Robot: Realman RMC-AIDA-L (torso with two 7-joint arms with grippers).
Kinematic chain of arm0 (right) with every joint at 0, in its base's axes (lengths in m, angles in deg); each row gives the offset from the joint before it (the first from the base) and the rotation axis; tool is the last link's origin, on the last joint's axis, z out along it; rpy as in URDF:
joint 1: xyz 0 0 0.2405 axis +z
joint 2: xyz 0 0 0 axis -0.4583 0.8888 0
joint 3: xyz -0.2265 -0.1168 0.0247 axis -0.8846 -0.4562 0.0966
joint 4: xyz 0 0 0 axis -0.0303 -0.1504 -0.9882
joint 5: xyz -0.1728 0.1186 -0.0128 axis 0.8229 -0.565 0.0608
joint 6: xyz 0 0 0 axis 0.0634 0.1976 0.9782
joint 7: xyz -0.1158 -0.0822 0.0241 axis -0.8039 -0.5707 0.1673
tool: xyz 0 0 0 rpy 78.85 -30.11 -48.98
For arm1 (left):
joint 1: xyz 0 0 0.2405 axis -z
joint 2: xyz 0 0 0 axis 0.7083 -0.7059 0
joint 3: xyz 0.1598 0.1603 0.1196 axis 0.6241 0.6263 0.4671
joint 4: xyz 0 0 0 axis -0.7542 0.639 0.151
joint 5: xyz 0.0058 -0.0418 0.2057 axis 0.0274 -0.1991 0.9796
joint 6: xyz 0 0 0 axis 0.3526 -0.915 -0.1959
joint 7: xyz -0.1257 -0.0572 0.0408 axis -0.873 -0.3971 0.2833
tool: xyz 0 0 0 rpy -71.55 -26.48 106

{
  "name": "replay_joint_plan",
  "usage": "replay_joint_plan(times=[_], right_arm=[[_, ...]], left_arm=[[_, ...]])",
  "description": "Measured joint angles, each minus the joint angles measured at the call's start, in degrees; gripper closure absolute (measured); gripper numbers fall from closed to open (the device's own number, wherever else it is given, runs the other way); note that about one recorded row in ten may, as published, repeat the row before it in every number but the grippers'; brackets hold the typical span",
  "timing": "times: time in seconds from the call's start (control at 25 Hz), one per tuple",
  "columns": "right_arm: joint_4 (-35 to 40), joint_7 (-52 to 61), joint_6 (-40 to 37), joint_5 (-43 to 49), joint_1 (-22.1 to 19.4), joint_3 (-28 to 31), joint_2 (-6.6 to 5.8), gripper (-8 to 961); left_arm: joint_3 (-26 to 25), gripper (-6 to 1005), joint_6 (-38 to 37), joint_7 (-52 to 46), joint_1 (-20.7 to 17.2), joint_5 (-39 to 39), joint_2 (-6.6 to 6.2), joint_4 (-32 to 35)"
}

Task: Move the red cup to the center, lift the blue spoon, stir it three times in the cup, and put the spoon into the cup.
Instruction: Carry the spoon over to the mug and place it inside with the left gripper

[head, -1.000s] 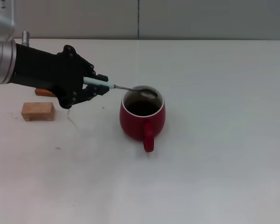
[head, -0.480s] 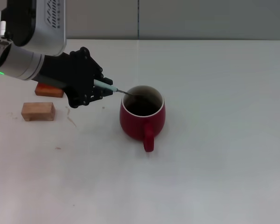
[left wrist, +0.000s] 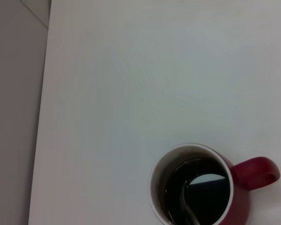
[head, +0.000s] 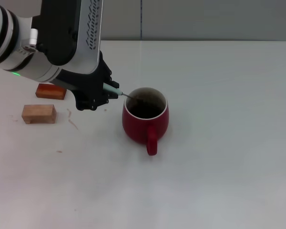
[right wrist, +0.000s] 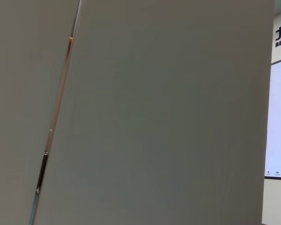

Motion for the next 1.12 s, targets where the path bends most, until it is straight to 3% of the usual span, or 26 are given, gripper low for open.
replay_joint_plan(times=[0.4, 1.12], right_arm=[[-0.1, 0.0, 0.5, 0.2, 0.5, -0.1, 0.0, 306], [-0.3, 0.0, 0.7, 0.4, 0.1, -0.2, 0.18, 305]], left_arm=[[6.5, 805, 1.5, -1.7, 0.3, 5.0, 0.19, 1.9], [10.9, 798, 3.3, -2.3, 0.1, 8.6, 0.16, 1.3]])
